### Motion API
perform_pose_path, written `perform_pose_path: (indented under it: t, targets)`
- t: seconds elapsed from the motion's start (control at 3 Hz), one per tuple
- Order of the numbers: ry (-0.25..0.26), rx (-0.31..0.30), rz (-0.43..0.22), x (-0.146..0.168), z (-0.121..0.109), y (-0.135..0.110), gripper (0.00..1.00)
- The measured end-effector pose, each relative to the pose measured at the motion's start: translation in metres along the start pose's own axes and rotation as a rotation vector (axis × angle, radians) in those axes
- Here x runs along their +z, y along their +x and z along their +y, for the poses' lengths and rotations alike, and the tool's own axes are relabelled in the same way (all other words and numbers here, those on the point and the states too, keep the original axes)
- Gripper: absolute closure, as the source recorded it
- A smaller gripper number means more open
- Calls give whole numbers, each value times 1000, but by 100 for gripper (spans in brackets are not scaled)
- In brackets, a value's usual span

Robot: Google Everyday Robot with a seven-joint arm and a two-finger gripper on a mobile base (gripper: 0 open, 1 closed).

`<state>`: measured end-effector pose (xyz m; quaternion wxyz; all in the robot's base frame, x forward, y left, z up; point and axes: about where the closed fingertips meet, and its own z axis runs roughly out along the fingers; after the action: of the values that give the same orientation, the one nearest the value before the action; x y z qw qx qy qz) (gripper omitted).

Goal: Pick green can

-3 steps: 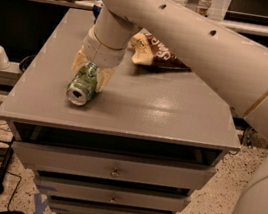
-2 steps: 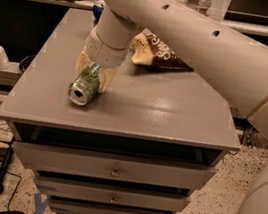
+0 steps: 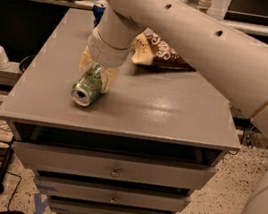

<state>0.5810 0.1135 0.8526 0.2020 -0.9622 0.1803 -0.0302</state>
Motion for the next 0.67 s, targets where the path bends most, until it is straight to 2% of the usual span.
perform_pose_path:
  t: [0.33, 0.67]
  targets:
    - [45, 117, 10, -22, -5, 10, 100]
    - [120, 294, 24, -63, -16, 19, 100]
